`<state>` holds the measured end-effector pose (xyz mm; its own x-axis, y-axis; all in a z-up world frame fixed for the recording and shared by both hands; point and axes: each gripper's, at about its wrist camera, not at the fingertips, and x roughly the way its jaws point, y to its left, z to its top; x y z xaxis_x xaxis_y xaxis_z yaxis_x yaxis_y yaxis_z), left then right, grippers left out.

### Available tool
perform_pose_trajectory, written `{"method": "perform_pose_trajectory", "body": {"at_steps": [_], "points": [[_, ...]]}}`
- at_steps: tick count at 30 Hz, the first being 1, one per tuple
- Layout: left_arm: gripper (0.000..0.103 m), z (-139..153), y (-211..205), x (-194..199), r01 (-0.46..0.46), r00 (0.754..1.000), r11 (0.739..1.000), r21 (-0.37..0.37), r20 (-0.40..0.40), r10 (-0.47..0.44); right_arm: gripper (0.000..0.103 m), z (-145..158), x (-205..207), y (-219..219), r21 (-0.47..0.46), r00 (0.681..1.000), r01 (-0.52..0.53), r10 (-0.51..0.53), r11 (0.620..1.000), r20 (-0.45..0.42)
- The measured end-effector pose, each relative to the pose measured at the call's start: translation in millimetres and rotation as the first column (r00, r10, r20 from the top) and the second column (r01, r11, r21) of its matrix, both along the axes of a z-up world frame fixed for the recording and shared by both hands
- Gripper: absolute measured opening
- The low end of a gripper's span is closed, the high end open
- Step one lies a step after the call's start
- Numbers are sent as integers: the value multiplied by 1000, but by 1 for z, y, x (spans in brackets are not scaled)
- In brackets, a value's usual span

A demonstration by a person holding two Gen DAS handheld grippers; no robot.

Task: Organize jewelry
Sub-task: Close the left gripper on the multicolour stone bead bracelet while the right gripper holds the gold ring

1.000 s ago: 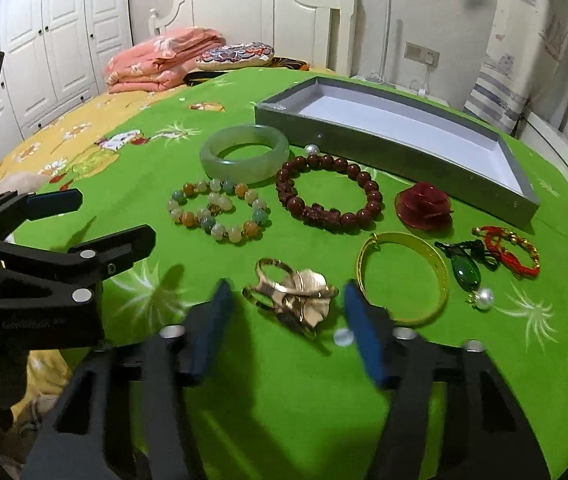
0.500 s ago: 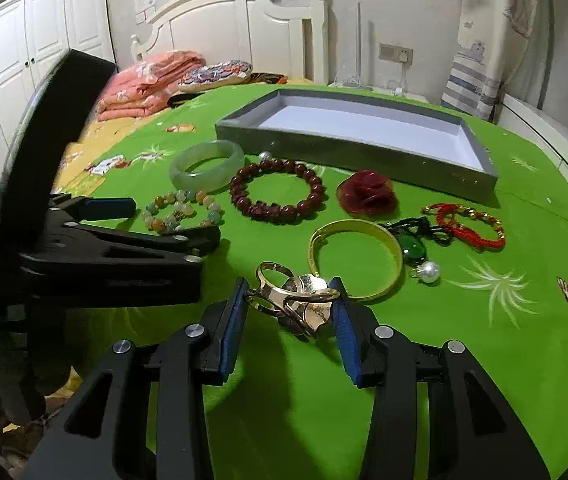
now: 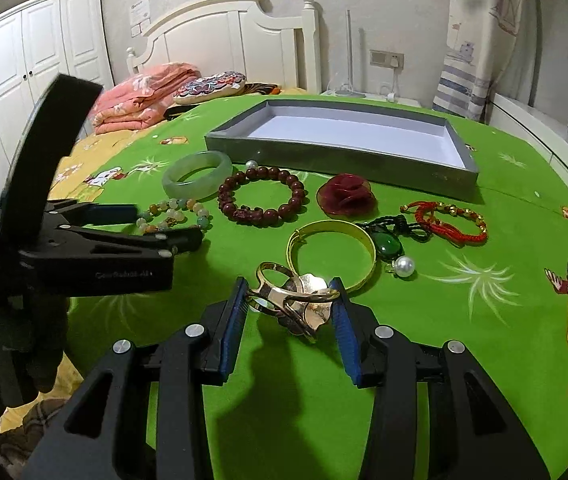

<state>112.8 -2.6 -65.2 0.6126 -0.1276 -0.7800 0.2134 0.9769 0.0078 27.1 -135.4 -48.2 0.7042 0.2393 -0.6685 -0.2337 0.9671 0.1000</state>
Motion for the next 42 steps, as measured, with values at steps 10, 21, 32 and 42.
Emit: {"method": "perform_pose_trajectory", "body": {"at_steps": [10,21,32,42], "points": [[0,12,4,-17,64,995,991,-120,78,-55,42,3,-1,1,-6,1000,10,-10,1000,16],[8,5,2,-19,68,997,996,-57,52,-65,42,4,-1,-2,4,1000,17,-17,1000,13],[25,-1,-7,-12,83,994,997,6,64,-83,42,4,-2,-2,4,1000,12,-12,1000,12],[9,1,-13,-17,170,984,982,-78,63,-166,42,6,-1,1,0,1000,16,-16,1000,16]]}}
